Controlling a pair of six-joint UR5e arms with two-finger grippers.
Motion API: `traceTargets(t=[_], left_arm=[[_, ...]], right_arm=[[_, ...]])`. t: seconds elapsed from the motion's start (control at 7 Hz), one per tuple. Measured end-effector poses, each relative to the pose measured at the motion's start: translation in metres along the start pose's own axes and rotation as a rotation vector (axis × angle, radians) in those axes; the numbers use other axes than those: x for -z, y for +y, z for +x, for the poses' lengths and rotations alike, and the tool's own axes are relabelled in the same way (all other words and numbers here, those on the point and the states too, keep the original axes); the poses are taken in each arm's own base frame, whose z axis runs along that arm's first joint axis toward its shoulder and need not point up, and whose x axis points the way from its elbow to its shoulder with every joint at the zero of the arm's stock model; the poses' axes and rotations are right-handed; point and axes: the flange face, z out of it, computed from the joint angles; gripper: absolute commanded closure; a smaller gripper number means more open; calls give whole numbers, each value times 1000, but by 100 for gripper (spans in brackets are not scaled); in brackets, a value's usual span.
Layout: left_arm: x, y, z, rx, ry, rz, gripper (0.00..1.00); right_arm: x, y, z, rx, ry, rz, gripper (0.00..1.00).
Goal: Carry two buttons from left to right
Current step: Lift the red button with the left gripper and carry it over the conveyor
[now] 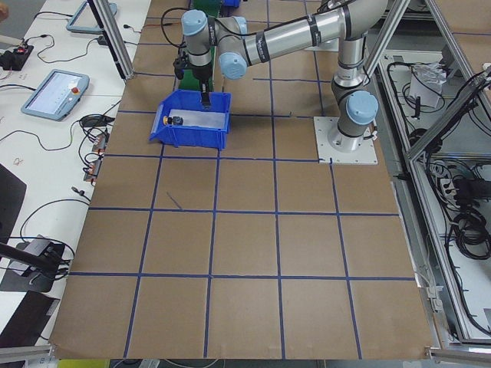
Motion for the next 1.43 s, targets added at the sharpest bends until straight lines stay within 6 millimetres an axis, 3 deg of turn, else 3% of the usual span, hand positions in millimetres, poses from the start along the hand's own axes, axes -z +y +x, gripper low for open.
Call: traceTargets(t=[0.29,0.71,1.0,1.43], left_arm=[[23,14,40,4,2,13,67],[24,24,81,-16,11,29,67],[4,8,107,-40,25,44,67],[-25,-24,164,-98,26,55,67]], right_arm=[[0,0,0,-2,-1,0,0],[0,0,0,-3,0,-1,0],[0,0,0,-3,1,-2,0],[0,0,1,-2,4,-1,0]])
